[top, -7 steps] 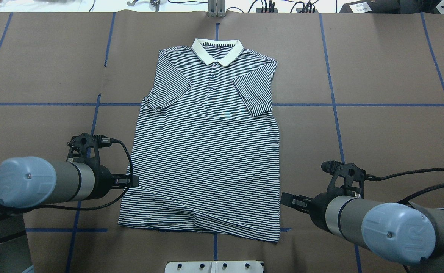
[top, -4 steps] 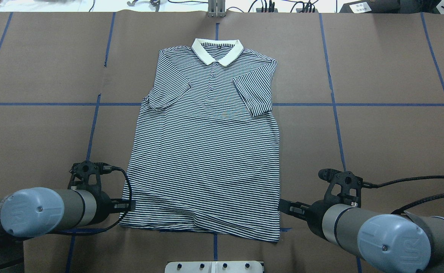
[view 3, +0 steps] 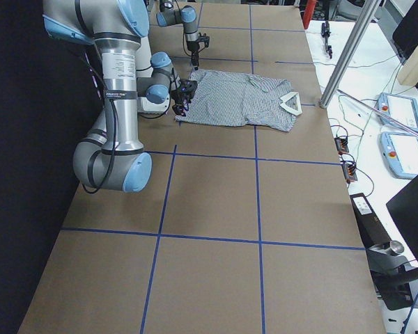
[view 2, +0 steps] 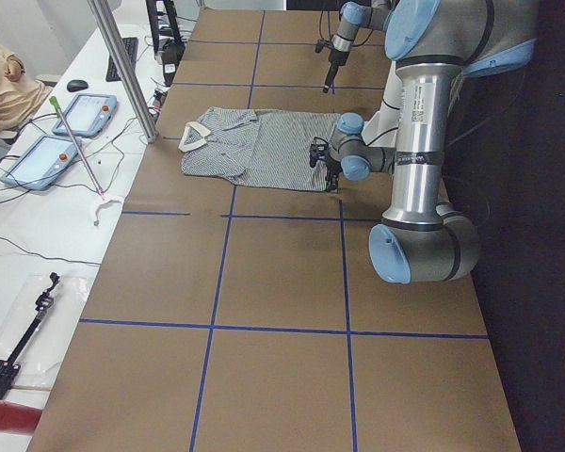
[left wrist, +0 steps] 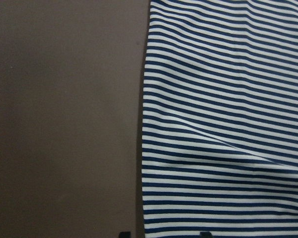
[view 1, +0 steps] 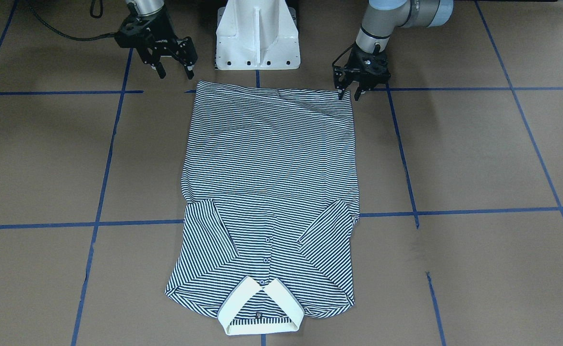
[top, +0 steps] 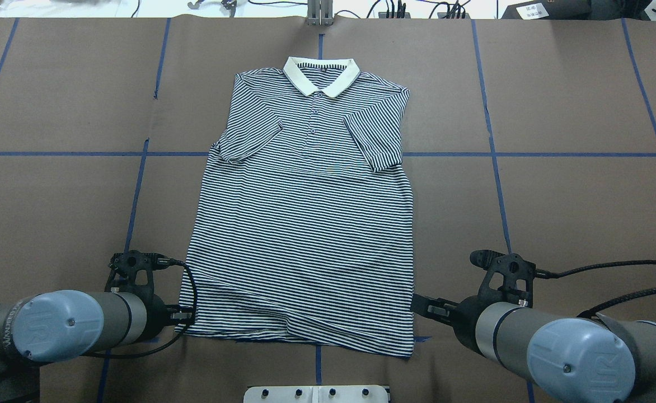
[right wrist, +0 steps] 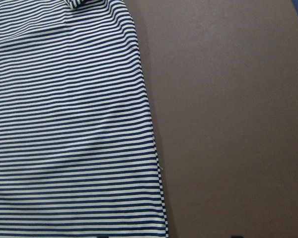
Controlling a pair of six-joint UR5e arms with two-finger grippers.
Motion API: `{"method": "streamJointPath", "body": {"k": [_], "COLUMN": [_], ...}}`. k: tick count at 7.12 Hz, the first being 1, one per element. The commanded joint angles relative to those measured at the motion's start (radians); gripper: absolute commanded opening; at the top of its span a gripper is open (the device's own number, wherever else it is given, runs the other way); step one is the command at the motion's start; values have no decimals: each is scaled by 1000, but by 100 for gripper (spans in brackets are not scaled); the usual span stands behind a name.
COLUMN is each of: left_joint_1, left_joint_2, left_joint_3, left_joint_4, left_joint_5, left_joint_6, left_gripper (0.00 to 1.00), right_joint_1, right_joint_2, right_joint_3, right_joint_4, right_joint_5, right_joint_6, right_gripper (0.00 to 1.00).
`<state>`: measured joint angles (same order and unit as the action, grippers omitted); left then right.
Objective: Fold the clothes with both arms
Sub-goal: 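Lower both grippers to the hem corners nearest the robot and grasp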
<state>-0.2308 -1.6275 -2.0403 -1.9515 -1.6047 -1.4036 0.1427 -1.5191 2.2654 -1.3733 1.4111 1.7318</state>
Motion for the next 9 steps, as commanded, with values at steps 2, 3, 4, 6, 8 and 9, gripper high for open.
{"method": "streamJointPath", "body": {"k": [2, 3, 4, 6, 8, 9], "left_joint_1": [10, 19, 21, 30, 31, 30], "left_joint_2": [-3, -5, -5, -5, -6, -6], "left_joint_3": [23, 22, 22, 22, 14, 12], "left_joint_4": [-1, -3, -3, -3, -3, -3], "left_joint_5": [2, 0, 0, 0, 0, 0], "left_joint_6": [0, 0, 0, 0, 0, 0], "left_gripper": [53, 49, 49, 45, 0, 0], "right_joint_1": [-6, -6, -8, -9, -14, -25], "right_joint_2": [-1, -1, -1, -1, -1, 2], "right_joint_3": [-3, -1, -3, -3, -4, -12], "right_joint_4": [-1, -1, -1, -3, -3, -3], "right_joint_5": [-12, -17, -17, -20, -20, -23], "right_joint_6": [0, 0, 0, 0, 0, 5], "right_gripper": [87, 87, 87, 87, 87, 87]}}
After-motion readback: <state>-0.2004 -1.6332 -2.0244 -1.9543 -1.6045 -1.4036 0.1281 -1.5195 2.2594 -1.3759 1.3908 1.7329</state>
